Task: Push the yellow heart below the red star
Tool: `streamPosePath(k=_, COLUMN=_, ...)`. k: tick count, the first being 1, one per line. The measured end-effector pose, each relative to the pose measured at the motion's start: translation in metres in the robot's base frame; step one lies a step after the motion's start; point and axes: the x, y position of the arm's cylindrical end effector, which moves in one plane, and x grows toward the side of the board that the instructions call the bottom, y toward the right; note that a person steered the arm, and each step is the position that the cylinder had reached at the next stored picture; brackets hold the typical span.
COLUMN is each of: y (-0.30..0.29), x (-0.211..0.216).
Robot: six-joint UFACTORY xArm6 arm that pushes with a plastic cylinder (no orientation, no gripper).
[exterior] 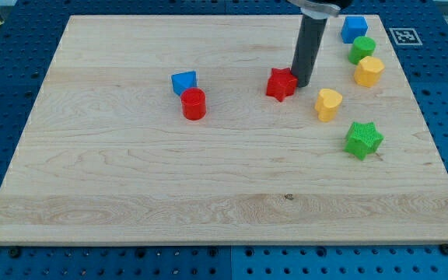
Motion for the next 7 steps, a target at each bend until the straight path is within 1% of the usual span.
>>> streamPosePath(k=1, y=-0.013, x=0.000)
streamPosePath(k=2, y=-0.009, x=-0.008)
streamPosePath(k=3, y=0.012, x=-0.010)
streamPosePath(k=5, y=0.042, x=0.022)
streamPosePath(k=7, y=0.074, x=0.024)
